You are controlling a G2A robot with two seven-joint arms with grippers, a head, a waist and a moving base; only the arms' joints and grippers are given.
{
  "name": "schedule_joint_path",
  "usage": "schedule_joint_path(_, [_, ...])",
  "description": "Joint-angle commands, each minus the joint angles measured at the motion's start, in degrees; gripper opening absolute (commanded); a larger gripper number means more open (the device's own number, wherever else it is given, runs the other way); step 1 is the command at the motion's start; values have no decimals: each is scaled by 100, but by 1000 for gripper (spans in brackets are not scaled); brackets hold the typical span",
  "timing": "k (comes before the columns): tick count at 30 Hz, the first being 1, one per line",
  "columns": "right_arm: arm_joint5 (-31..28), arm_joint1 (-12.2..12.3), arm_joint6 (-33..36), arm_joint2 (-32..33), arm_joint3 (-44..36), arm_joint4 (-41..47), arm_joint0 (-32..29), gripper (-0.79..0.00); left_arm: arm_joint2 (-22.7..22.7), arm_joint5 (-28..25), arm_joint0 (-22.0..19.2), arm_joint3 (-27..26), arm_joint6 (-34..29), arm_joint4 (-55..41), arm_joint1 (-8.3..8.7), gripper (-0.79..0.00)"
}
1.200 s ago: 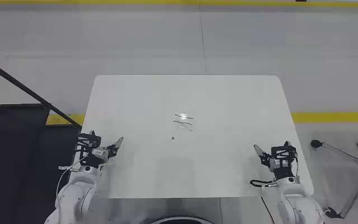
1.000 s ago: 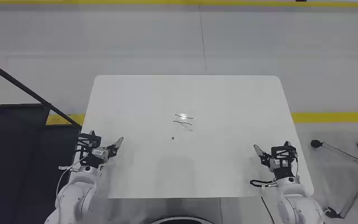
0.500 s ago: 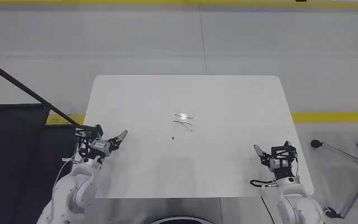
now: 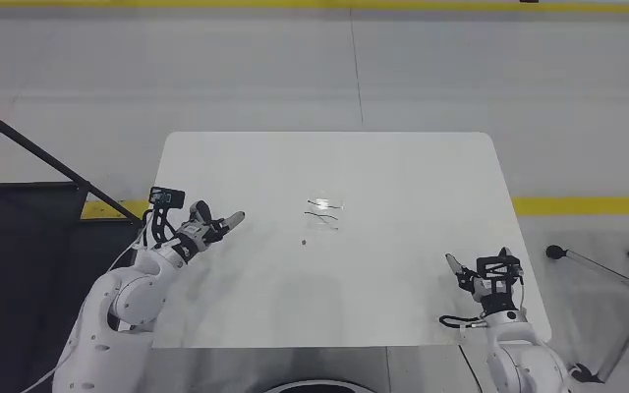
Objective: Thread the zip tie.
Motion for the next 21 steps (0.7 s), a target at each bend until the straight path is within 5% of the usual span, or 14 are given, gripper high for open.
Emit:
schedule_joint_path(1, [0, 0, 0, 0, 0, 0, 0, 0, -1, 2, 7, -1, 15, 3, -1, 0])
schedule_joint_path(9, [0, 0, 0, 0, 0, 0, 0, 0, 78, 55, -5, 117, -108, -329, -16, 0])
schedule_joint_path(21, [0, 0, 0, 0, 0, 0, 0, 0, 667, 553, -1829, 1541, -2230, -2631, -60, 0])
